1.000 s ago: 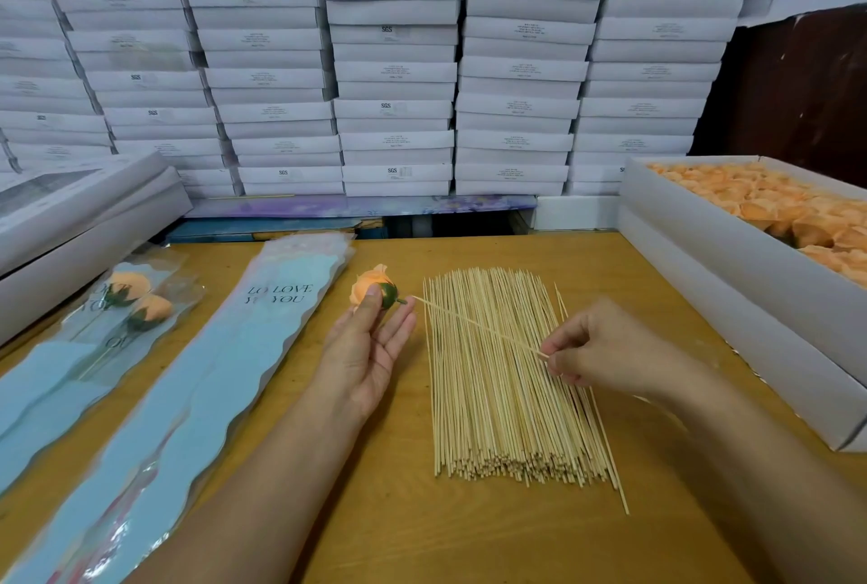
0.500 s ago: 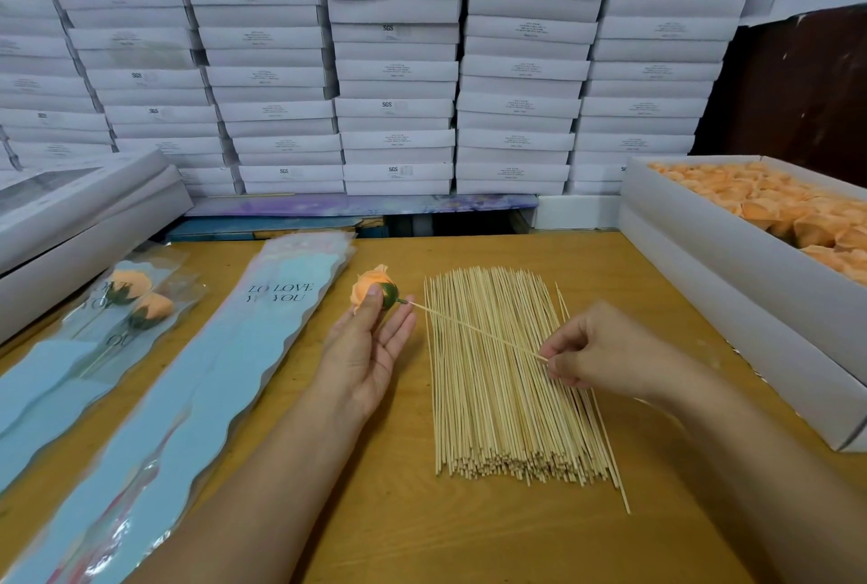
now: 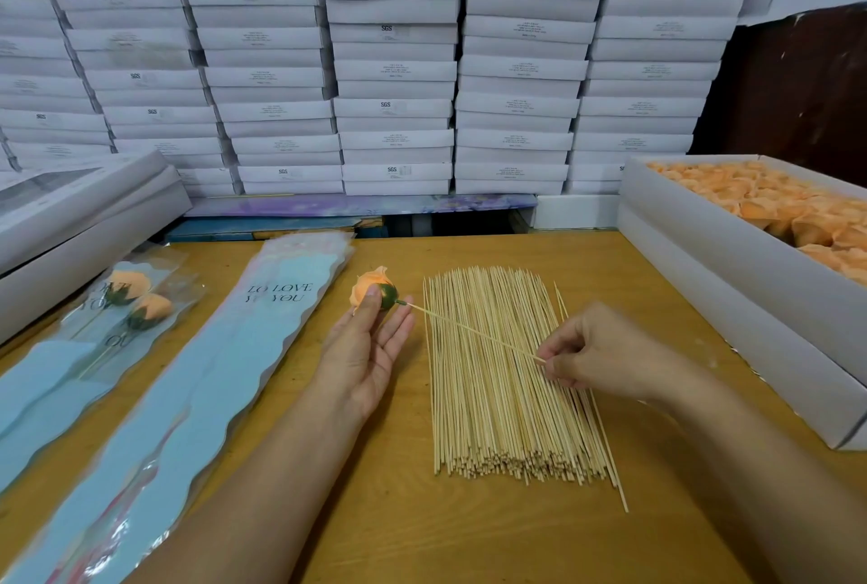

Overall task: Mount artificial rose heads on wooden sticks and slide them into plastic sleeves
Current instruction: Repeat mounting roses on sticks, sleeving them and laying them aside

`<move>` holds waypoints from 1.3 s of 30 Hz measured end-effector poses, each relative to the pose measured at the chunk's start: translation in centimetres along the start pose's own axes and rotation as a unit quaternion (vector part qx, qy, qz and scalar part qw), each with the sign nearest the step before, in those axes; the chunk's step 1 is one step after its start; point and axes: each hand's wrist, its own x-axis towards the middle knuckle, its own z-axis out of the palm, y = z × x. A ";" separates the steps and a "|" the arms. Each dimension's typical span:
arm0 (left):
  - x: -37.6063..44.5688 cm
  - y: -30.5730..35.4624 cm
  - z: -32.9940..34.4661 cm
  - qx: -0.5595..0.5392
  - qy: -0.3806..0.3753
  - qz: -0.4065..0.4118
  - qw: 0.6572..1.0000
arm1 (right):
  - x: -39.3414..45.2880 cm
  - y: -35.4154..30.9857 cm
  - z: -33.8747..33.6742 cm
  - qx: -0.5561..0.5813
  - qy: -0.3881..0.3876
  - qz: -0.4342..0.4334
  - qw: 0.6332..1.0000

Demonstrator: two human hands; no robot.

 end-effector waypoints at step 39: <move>0.2 0.1 0.2 -0.013 0.033 0.029 0.999 | 0.7 -0.3 2.3 -0.009 0.139 -0.084 0.987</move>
